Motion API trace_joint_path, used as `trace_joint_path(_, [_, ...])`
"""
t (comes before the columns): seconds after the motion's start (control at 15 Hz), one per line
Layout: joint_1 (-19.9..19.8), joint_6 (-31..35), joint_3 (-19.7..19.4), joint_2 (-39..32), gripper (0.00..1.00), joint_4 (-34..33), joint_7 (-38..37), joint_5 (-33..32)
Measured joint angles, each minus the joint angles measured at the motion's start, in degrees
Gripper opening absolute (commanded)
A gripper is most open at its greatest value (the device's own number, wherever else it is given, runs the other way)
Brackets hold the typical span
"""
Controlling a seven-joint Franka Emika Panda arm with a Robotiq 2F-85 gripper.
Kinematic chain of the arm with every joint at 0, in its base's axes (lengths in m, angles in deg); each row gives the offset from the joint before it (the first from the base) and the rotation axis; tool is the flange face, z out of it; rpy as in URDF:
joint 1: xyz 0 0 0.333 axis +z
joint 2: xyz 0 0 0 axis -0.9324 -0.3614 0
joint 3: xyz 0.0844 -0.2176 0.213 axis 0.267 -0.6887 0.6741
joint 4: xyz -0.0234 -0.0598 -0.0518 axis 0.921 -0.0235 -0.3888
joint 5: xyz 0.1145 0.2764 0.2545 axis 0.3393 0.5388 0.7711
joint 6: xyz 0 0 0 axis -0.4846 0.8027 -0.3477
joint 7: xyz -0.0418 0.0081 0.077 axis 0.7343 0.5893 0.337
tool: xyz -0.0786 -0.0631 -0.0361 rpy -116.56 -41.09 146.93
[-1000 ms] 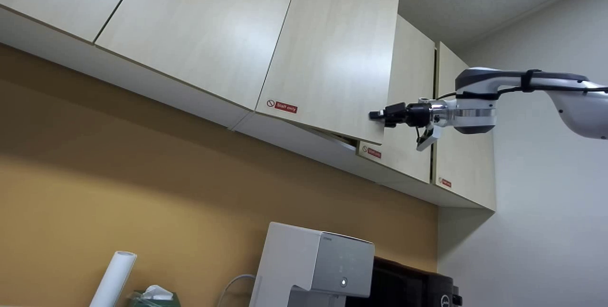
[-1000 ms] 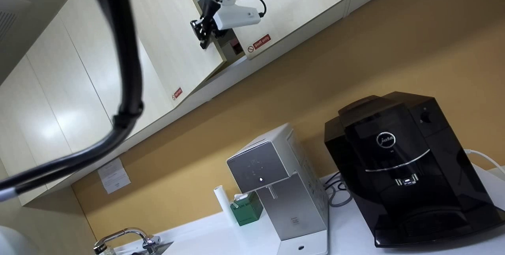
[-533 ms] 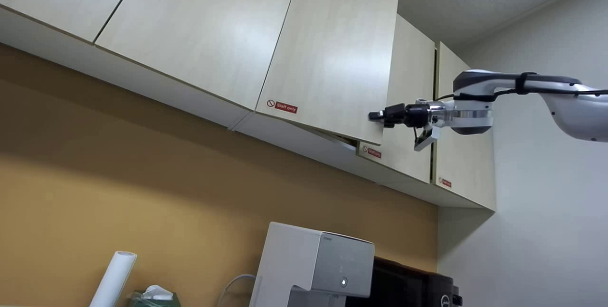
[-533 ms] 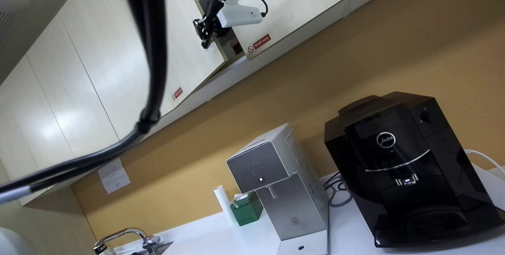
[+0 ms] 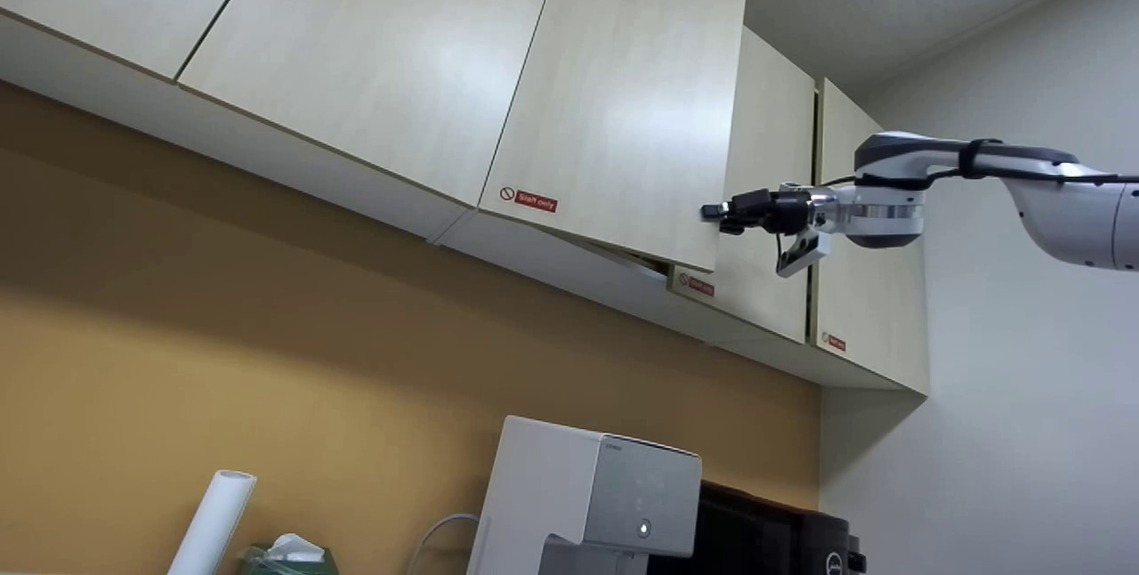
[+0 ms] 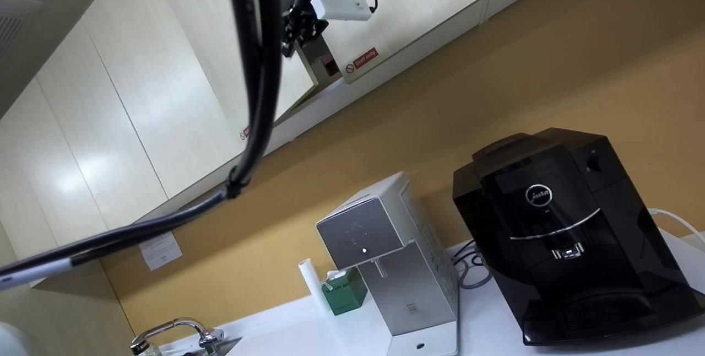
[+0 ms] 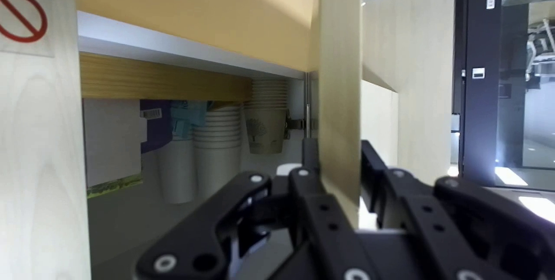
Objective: Close the open upper cabinet door.
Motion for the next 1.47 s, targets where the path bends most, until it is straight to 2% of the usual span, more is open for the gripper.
trace_joint_path(0.2, [1.74, -1.4, -0.58, 0.33, 0.07, -2.41, -0.43, -1.12])
trace_joint_path(0.4, [3.16, 0.03, -1.18, 0.54, 0.07, -3.46, -0.57, -2.65])
trace_joint_path(0.47, [3.52, 0.37, -1.25, 0.62, 0.26, -3.7, -0.56, -3.15])
trace_joint_path(0.67, [3.8, 0.42, -1.25, 0.86, 0.26, -3.89, -0.55, -3.36])
trace_joint_path(0.73, [3.8, 0.43, -1.25, 0.87, 0.07, -3.9, -0.55, -3.38])
trace_joint_path(1.13, [4.5, 0.21, -1.14, 1.76, 0.07, -4.43, -0.01, -3.69])
trace_joint_path(1.47, [9.04, -3.13, -1.61, 3.94, 0.07, -9.13, 0.33, -6.02])
